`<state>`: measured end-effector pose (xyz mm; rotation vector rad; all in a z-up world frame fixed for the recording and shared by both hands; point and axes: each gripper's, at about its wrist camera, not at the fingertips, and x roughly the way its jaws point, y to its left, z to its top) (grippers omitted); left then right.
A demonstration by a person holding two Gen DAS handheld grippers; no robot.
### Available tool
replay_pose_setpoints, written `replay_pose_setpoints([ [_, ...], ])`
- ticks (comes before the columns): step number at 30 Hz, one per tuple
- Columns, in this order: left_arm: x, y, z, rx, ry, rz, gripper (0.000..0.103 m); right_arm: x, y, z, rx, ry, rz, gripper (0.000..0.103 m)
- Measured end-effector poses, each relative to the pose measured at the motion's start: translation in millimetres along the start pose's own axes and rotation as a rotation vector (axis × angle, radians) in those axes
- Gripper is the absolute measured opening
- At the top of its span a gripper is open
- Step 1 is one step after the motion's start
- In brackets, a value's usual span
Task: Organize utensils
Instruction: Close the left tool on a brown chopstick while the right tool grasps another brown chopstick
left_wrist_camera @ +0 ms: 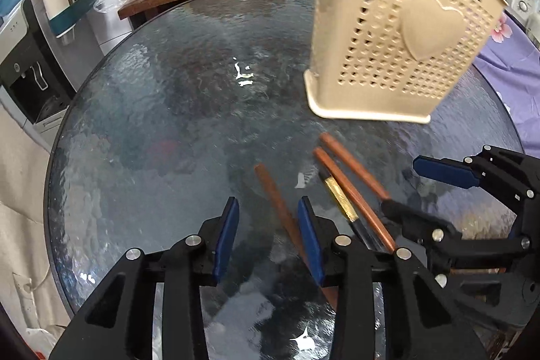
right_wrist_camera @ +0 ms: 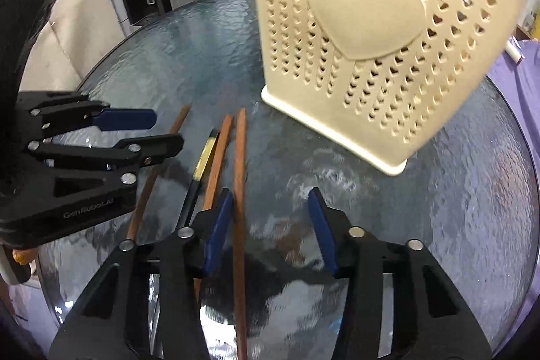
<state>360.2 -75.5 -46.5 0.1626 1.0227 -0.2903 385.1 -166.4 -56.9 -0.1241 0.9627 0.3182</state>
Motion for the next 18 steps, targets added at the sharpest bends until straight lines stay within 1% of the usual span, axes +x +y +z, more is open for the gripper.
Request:
replay_pose_setpoints([
  [2,1.5,2.8,3.0,-0.008,0.005,-0.005,0.033,3.9,2.0,6.1,-0.004,0.003,-0.009,0.045],
  [4,2.9,3.7,5.6,-0.007,0.009,0.0,0.032,5.8,5.9,9.3,-0.011,-0.001,-0.01,0.042],
  [8,6.3,3.9,11.0,-0.005,0.013,0.008,0.031,7.4,11.9,12.7,-0.005,-0.001,-0.015,0.039],
  [11,7.2,3.2,12.1,-0.002,0.013,0.011,0.03,9.6,15.2,16.4,-0.008,0.004,-0.012,0.032],
  [14,6.2,3.9,10.4,0.0,0.012,0.014,0.024,10.7,19.0,17.6,-0.021,0.009,-0.012,0.027],
  [16,3.7,3.6,8.3,-0.006,0.017,-0.007,0.022,11.7,21.2,19.4,-0.023,0.017,-0.01,0.024],
  [18,0.9,1.4,4.8,-0.007,0.023,-0.037,0.022,11.5,20.8,19.4,-0.026,0.023,-0.012,0.023],
])
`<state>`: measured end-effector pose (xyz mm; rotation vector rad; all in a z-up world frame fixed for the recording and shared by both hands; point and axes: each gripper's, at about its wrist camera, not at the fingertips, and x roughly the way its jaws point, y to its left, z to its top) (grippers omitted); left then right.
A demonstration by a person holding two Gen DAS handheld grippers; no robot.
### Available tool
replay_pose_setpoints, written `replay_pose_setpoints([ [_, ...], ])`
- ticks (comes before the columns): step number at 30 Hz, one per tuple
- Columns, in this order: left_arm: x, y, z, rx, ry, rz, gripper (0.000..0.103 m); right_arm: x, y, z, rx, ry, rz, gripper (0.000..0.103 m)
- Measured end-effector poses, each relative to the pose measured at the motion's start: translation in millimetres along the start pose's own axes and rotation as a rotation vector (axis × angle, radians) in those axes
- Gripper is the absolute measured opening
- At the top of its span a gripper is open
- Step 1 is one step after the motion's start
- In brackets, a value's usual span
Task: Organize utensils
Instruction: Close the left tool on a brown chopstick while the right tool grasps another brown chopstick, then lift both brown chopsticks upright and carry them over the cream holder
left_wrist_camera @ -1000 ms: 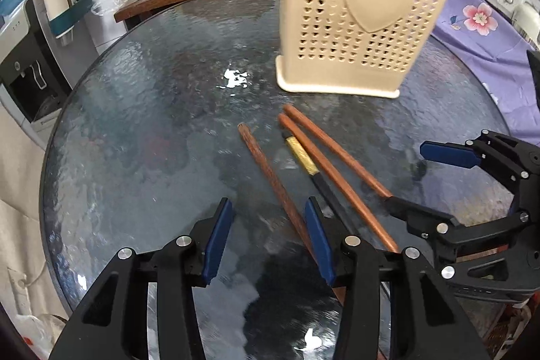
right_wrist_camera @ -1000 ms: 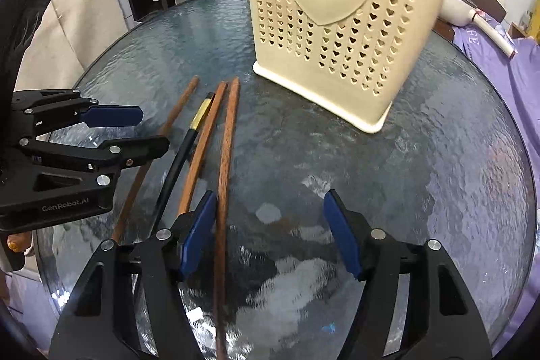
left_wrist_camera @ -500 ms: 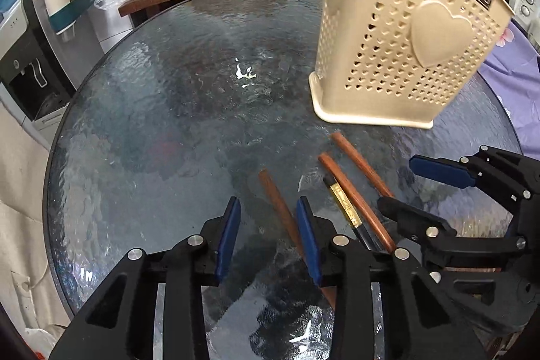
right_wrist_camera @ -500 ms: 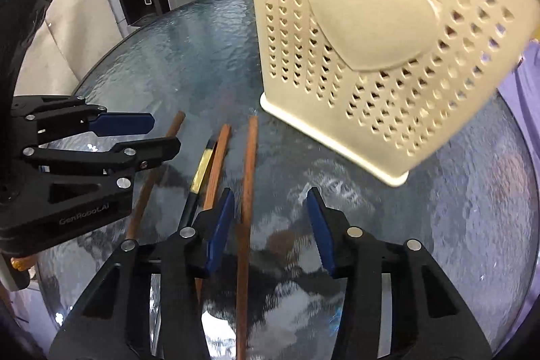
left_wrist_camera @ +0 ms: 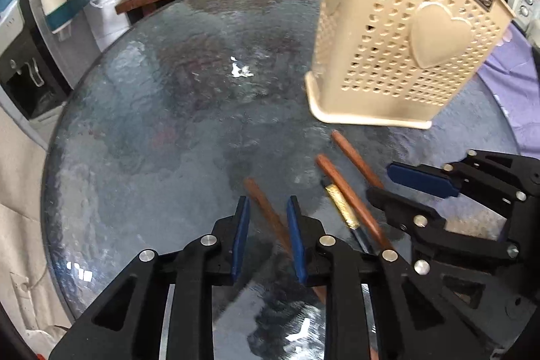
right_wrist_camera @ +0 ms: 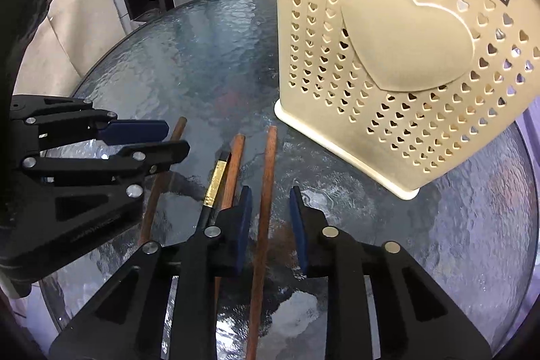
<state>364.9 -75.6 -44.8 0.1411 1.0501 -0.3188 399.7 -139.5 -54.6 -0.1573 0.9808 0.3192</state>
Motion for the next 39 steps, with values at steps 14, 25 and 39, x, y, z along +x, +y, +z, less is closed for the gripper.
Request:
replay_pose_setpoints([
  [14,-4.0,-19.0,-12.6,0.024,-0.015,0.009,0.011,-6.6,-7.1,-10.0,-0.004,0.02,-0.015,0.007],
  [25,-8.9,-15.8,-13.8,-0.043,-0.02,-0.032,0.006,-21.3,-27.2,-26.2,0.059,-0.013,0.044,0.007],
  [39,-86.9,-15.3,-19.3,-0.046,-0.197,-0.079,0.006,-108.6,-44.9,-56.6,0.092,-0.231,0.153,0.007],
])
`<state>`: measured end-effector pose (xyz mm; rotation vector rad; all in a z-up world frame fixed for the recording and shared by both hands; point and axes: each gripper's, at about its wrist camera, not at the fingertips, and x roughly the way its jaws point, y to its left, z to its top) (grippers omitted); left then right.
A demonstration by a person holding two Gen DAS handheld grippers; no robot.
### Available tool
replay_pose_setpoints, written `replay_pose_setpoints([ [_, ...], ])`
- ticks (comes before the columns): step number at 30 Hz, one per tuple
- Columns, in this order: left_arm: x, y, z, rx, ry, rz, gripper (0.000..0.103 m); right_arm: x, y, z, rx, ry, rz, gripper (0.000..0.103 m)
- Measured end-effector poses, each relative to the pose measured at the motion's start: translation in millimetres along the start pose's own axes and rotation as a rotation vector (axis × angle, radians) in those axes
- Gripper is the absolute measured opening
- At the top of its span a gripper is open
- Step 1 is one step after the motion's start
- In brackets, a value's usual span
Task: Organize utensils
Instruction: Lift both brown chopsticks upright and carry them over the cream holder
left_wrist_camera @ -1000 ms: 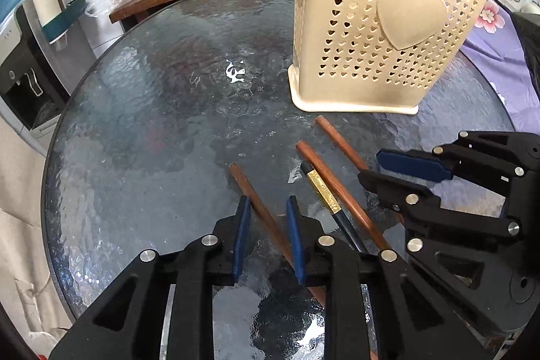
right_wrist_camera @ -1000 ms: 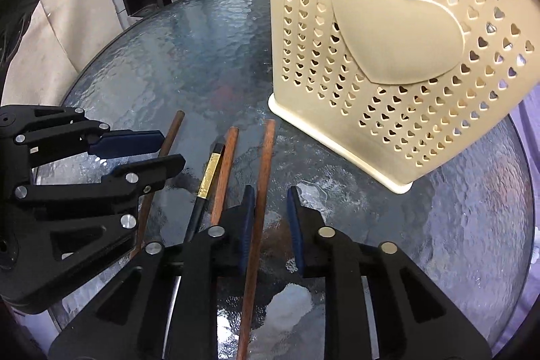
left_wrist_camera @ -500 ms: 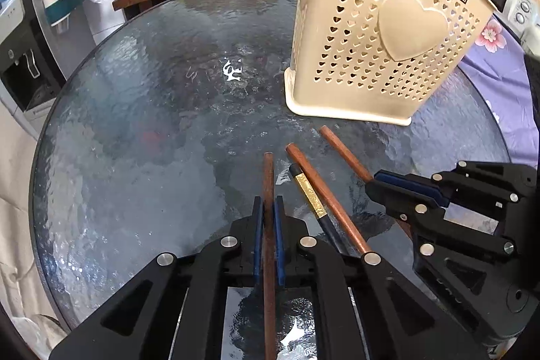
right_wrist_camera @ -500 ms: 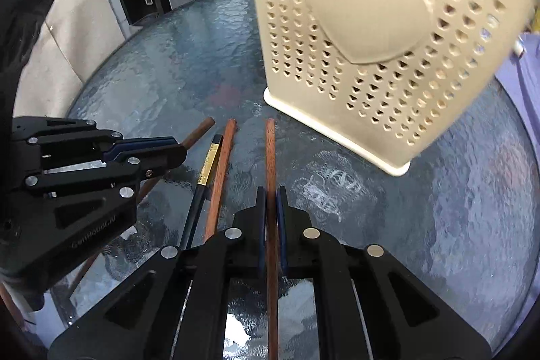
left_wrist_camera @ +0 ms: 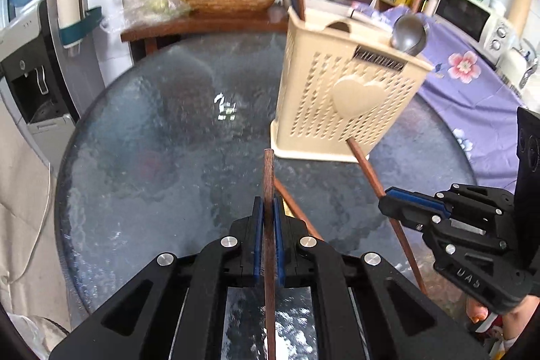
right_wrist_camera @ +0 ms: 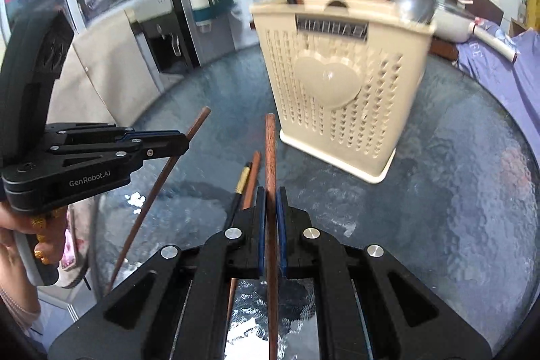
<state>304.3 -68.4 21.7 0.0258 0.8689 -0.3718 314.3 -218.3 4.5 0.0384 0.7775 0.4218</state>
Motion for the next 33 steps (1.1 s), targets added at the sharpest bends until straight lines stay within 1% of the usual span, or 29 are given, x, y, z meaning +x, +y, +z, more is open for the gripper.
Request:
replay_pose_setpoints([
  [4,-17.8,-6.7,0.7,0.012,-0.04,-0.014,0.006,-27.5,-2.1,-2.6,-0.002,-0.05,0.015,0.007],
  [10,-29.5,-13.2,3.5,0.023,-0.073,-0.032,0.006,-49.8,2.7,-1.1,0.003,-0.103,0.022,0.007],
  [12,-35.7,-16.4,3.7,0.027,-0.088,-0.038,0.006,-49.5,6.1,2.2,0.003,-0.12,0.022,0.007],
  [19,-58.8,-23.8,6.1,0.045,-0.144,-0.06,0.006,-78.3,7.6,6.6,-0.002,-0.191,0.033,0.007],
  [33,-92.8,-34.8,17.0,0.071,-0.236,-0.079,0.006,-103.9,15.3,20.4,-0.022,-0.264,0.028,0.007],
])
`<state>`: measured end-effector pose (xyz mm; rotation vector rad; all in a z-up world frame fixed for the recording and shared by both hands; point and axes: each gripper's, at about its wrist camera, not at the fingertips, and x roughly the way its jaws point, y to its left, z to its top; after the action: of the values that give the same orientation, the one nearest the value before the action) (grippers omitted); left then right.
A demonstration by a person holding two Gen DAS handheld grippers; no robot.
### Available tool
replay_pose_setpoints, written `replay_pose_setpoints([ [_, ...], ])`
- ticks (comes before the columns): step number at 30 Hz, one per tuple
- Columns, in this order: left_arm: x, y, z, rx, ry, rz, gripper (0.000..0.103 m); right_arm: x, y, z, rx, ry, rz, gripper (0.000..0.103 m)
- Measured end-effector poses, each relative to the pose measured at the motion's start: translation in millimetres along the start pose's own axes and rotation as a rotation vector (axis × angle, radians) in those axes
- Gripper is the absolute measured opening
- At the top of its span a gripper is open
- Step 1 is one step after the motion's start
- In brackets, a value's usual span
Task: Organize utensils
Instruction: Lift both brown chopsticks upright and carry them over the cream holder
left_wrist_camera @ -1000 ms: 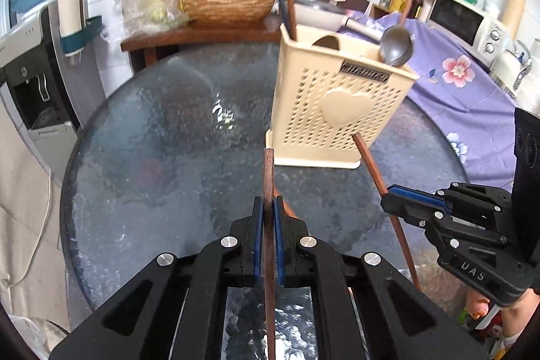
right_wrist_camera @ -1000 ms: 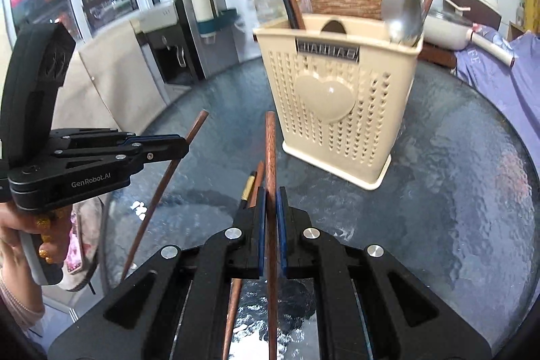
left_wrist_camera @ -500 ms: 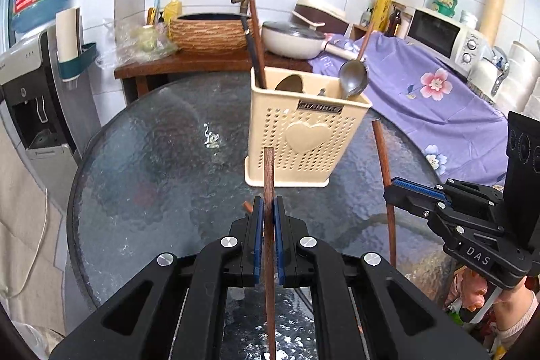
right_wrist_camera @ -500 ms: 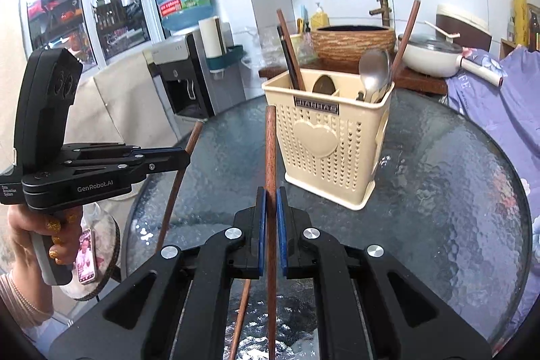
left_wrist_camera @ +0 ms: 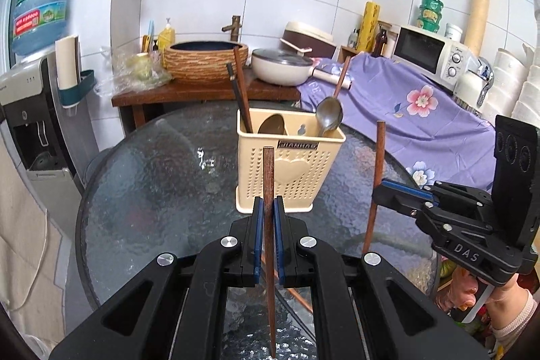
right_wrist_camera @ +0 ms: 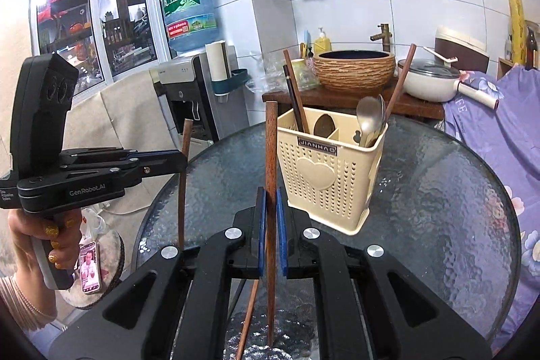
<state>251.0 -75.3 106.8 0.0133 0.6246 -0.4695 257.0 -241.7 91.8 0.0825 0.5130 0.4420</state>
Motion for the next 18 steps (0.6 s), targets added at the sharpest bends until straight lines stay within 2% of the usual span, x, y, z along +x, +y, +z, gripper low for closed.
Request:
replay_pose_setpoints([
  [12,-17.4,-11.5,22.2,0.006,-0.085,-0.004,0.006,-11.6,4.6,22.8,-0.012,-0.052,0.002,0.007],
  [18,-25.1,-17.6,43.6,0.011,-0.12,-0.022,0.006,-14.8,7.3,43.0,-0.021,-0.093,-0.011,0.007],
])
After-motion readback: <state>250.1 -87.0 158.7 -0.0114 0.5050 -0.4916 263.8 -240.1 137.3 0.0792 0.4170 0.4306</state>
